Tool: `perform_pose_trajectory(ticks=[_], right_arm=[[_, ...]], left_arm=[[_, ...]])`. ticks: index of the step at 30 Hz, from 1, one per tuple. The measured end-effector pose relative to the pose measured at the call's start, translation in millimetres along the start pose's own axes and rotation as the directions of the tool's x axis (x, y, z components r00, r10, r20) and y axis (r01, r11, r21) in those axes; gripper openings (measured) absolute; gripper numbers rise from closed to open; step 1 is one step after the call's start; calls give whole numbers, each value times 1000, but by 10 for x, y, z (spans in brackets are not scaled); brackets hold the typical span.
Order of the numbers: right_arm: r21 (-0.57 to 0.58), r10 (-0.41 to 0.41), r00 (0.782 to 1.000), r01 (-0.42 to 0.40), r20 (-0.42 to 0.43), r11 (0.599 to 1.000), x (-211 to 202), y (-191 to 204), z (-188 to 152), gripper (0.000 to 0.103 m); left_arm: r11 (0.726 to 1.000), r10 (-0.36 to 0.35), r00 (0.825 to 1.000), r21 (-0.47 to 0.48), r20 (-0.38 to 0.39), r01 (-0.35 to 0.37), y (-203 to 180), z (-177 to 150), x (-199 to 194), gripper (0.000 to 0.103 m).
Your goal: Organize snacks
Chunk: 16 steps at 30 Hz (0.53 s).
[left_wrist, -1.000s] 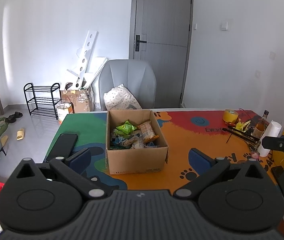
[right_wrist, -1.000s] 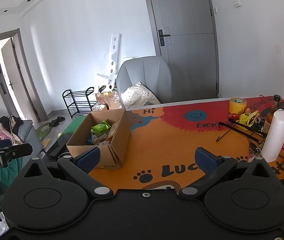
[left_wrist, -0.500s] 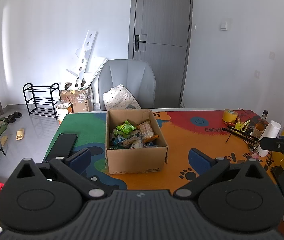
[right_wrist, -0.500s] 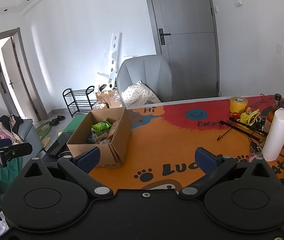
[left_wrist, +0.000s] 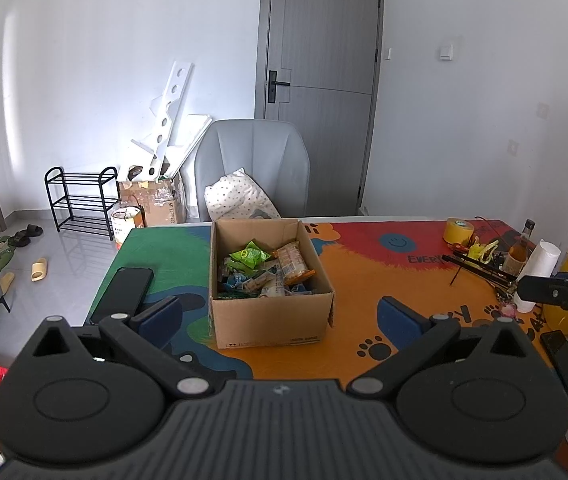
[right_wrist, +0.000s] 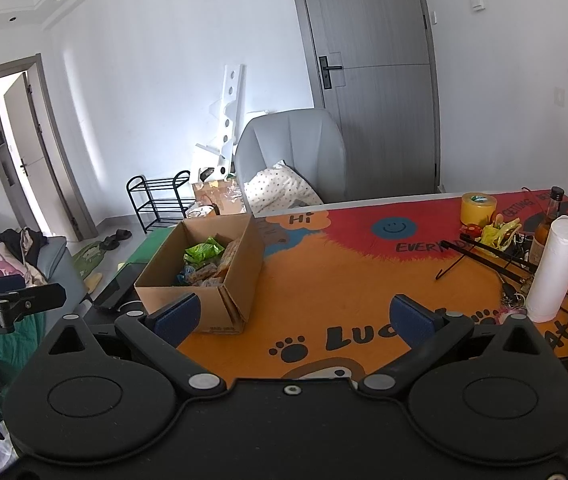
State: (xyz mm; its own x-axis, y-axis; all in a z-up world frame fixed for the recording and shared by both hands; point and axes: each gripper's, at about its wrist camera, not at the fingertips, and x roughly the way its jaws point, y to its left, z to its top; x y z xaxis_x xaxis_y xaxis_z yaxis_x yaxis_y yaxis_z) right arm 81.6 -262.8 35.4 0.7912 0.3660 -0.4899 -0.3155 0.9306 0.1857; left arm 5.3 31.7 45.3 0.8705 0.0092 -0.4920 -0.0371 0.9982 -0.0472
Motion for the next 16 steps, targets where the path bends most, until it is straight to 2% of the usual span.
perform_pose_trajectory(ticks=[16], right_arm=[[-1,0,1000,0,-12,1000,22,3,-25,103]], left_arm=[[1000,-14,1000,23,9,14,-30,-33,-16,103]])
